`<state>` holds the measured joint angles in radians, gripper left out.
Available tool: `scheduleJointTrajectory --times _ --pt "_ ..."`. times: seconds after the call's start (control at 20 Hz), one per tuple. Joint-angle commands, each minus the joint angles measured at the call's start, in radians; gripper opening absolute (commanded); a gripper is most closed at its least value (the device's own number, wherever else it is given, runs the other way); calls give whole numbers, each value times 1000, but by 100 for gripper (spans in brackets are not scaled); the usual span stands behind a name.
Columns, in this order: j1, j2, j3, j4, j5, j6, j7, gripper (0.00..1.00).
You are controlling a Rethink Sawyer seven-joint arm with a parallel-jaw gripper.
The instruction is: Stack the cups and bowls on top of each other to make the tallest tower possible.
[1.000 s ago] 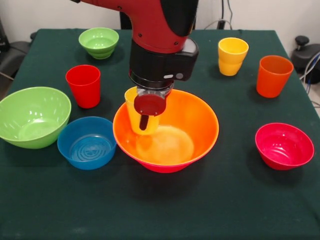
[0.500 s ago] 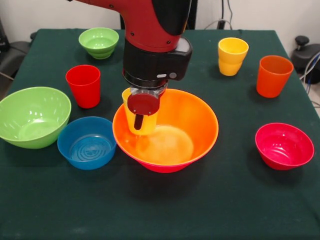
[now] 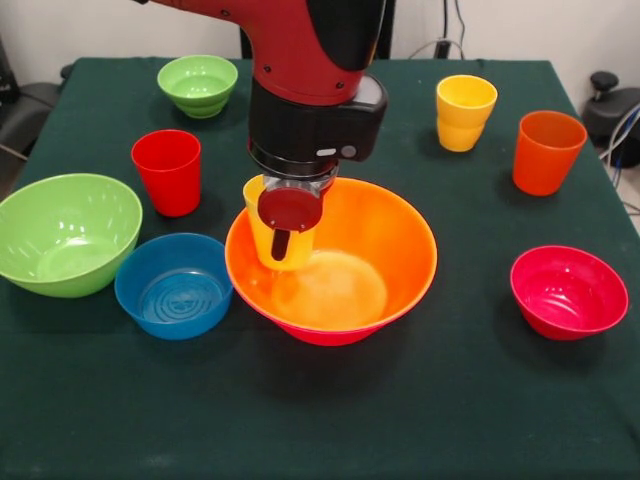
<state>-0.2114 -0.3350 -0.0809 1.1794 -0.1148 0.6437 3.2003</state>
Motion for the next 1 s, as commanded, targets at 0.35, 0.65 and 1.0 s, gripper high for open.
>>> scheduleJointTrajectory --times 0.35,0.65,1.0 --pt "-25 -12 131 19 -81 9 -286 0" --pt "-13 0 123 1 -96 27 -293 0" --pt "-8 9 124 -2 -94 25 -278 0"
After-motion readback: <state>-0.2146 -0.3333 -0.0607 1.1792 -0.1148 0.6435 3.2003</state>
